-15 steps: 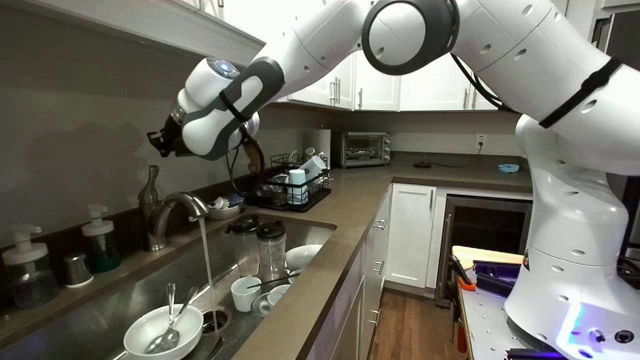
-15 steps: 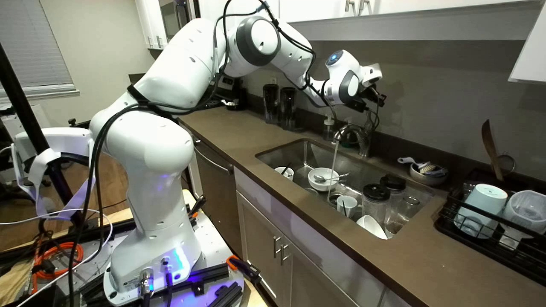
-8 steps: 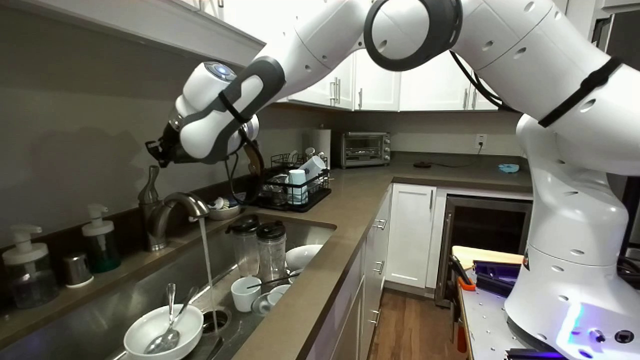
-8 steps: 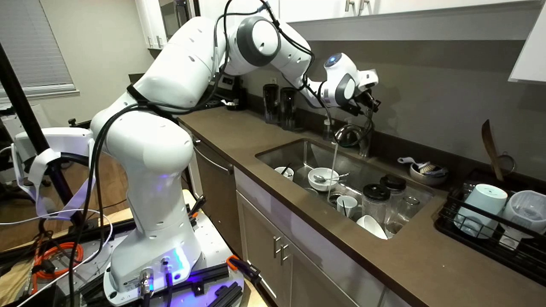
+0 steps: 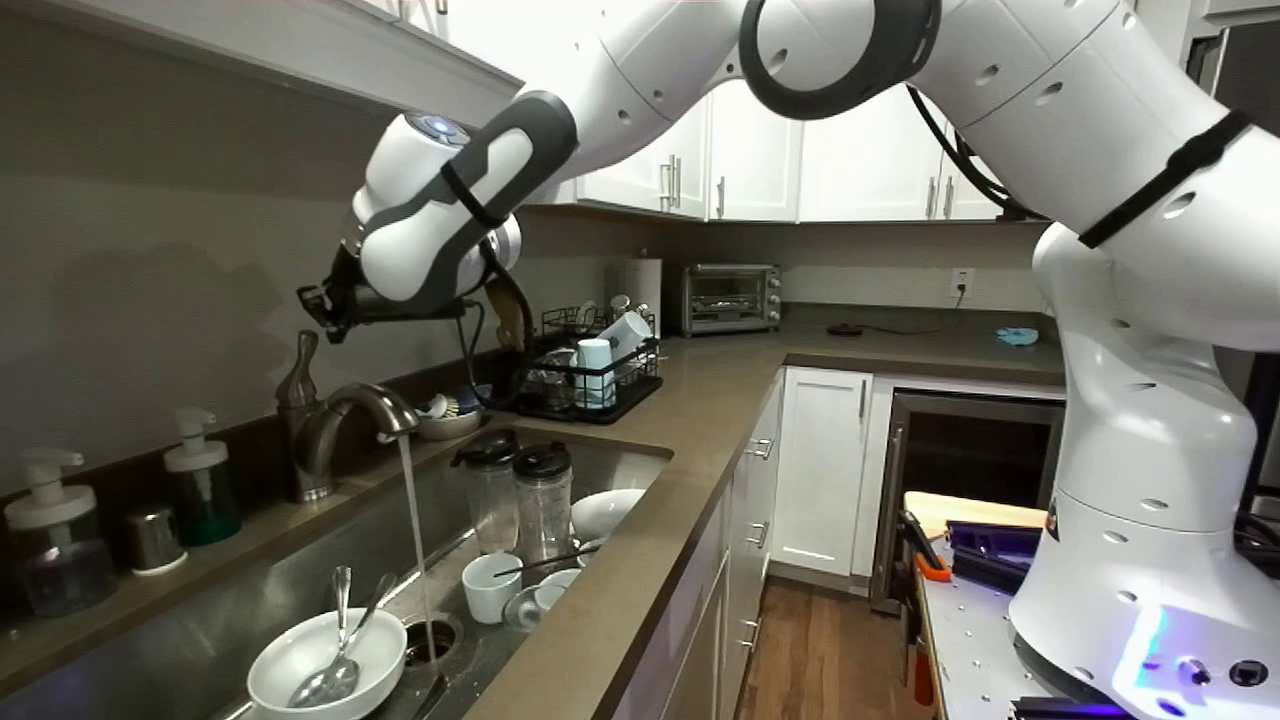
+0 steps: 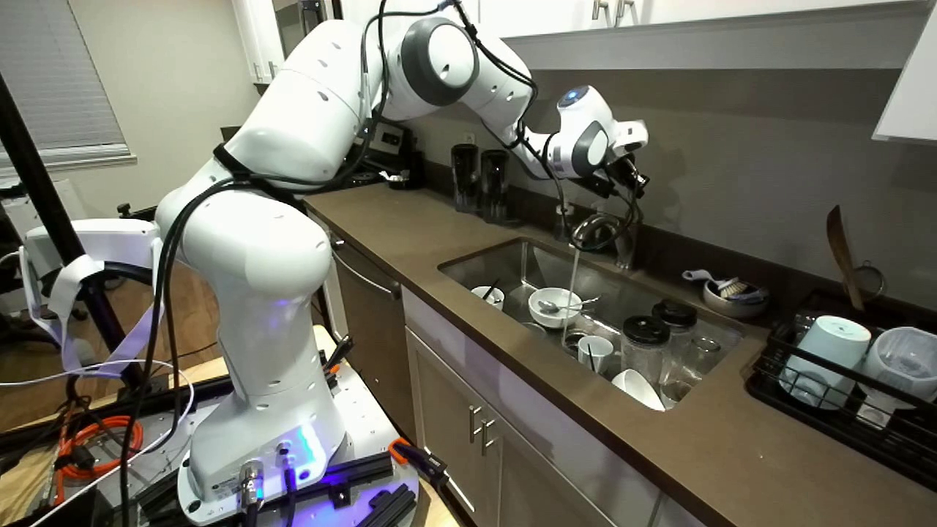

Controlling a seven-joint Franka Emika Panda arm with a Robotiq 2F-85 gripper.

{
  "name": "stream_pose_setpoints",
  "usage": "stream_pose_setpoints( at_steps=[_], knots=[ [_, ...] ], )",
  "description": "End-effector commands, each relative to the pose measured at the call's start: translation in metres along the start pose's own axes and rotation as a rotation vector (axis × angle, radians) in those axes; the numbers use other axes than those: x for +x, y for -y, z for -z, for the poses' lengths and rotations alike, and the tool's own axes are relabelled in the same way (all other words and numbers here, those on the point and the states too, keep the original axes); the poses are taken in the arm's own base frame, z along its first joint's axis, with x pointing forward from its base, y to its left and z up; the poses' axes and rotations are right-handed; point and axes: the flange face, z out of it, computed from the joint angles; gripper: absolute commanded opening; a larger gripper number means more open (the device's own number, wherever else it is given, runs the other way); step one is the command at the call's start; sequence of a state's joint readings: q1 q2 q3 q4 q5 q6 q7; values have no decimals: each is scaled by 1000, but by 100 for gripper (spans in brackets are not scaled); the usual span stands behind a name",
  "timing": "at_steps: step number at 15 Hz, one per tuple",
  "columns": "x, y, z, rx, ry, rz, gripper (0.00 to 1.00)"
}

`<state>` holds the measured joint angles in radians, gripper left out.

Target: Close the faucet, open the faucet, close the faucet

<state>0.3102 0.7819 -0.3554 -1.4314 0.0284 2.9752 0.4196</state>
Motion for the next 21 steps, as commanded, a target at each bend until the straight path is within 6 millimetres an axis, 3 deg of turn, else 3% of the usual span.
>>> stream_pose_setpoints(
  at_steps=[1, 14, 21],
  knots=[
    [2, 0, 17, 30, 56, -6, 0],
    [-3, 3, 13, 90, 145, -33, 0],
    [2, 4, 13, 127, 78, -52, 0]
  ],
)
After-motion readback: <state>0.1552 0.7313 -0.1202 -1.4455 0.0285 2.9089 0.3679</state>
